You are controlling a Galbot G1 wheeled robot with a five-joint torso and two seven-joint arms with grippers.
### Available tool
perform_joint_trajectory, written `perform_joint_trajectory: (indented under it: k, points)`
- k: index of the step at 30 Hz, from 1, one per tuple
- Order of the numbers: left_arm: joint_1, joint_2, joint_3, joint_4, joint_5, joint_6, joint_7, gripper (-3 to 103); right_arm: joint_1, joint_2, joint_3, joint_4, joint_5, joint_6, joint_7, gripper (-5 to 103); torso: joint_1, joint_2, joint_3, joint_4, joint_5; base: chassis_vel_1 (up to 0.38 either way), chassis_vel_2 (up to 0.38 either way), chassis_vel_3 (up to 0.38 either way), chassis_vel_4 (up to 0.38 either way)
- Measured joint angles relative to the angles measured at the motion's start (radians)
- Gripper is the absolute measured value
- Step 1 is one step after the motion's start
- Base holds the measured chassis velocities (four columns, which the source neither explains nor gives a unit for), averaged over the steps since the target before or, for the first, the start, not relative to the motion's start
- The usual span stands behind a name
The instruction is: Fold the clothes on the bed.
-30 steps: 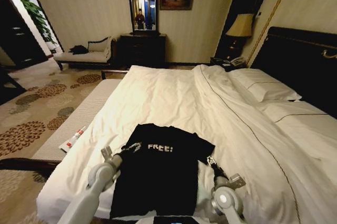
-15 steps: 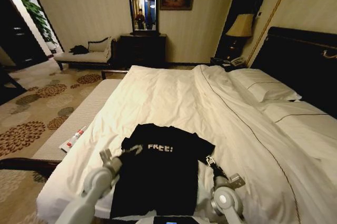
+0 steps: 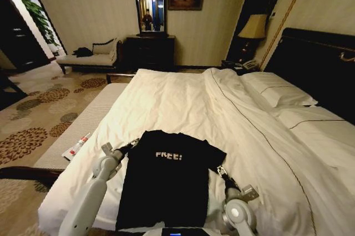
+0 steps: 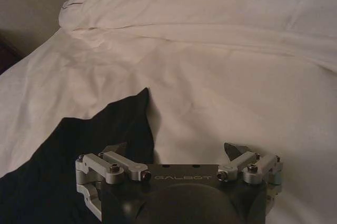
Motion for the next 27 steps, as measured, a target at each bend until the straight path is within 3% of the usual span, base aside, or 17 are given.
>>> perform_joint_trajectory:
  k: [13,27]
  points:
    - [0.142,0.006,0.012,-0.215,-0.005,-0.041,0.013,100,-0.008,0.004,-0.009,0.002,-0.019,-0.002,0.007,100,0.0,0.0,0.0,0.0,0.0001,0.0,0.0,0.0,0.0]
    - [0.223,0.013,0.057,-0.233,0.072,-0.036,0.017,100,-0.009,0.007,-0.014,0.002,-0.024,-0.003,0.007,100,0.0,0.0,0.0,0.0,0.0001,0.0,0.0,0.0,0.0]
